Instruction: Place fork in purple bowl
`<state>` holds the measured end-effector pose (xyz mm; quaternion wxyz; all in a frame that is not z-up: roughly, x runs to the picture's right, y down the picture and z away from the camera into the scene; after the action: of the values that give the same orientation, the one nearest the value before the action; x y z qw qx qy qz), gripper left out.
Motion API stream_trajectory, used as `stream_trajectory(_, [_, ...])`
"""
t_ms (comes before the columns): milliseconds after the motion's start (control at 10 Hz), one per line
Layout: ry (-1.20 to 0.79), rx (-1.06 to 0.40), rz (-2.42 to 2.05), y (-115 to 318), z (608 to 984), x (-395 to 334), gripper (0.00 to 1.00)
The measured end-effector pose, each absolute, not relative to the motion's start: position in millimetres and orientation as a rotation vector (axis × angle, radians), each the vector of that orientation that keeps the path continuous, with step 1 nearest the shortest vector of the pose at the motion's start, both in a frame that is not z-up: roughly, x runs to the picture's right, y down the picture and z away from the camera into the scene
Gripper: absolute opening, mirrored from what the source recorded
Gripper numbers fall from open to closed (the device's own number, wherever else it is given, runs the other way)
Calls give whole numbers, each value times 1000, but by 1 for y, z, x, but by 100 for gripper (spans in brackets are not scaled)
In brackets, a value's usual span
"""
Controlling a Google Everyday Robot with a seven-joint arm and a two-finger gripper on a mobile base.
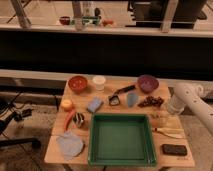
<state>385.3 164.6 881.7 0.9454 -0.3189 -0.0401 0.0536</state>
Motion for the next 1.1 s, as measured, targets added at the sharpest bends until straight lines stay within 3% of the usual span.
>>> stream_trajectory(600, [-92,-657,102,162,883,385,29])
stream_trajectory(1000, [-96,-684,103,164,887,387,25])
stream_trajectory(1100, [-96,-684,103,164,887,387,20])
